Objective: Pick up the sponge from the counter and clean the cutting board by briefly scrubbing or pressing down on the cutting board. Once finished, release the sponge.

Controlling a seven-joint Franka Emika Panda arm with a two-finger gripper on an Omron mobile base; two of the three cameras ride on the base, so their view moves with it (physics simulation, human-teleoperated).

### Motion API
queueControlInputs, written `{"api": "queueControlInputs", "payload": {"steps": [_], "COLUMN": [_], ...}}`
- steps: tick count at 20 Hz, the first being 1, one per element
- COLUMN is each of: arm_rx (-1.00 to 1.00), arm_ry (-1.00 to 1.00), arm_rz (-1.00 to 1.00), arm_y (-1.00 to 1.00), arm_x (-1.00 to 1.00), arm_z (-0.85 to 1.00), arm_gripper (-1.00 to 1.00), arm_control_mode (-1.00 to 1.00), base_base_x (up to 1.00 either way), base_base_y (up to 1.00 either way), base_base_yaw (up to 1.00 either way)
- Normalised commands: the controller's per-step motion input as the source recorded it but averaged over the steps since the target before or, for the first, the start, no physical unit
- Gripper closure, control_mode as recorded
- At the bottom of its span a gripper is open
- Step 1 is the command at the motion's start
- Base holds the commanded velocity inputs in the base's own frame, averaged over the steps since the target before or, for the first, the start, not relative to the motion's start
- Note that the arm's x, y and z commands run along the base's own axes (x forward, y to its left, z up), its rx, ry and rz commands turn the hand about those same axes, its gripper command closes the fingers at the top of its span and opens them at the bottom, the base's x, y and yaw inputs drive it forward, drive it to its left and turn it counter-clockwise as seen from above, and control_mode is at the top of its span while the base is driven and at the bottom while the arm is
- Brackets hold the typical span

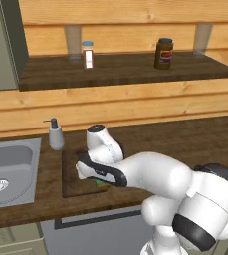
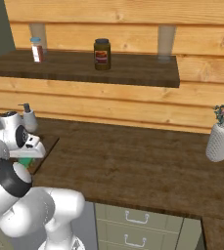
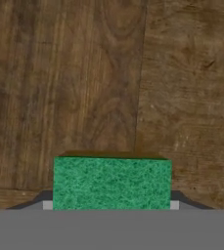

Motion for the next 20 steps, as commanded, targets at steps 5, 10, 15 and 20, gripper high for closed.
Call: {"api": "queueControlInputs", "payload": {"steps": [5,10,15,20], "arm_rx": [0.0,0.05,0.2,0.12], "arm_ry": [0.01,0.0,0.0,0.0], "arm_rz": [0.0,0.0,-0.02,-0.01], "arm_y": [0.15,0.0,-0.04,-0.15], "arm_x": [0.07,0.03,0.12,0.06], "arm_z": [-0.45,-0.73,-1.0,-0.49], "arm_gripper": [1.0,1.0,1.0,1.0], "arm_control_mode": [-1.0,-1.0,-1.0,-1.0], "base_base_x": [0.0,0.0,0.0,0.0], "base_base_y": [0.0,0.0,0.0,0.0], "base_base_yaw": [0.0,0.0,0.0,0.0]}}
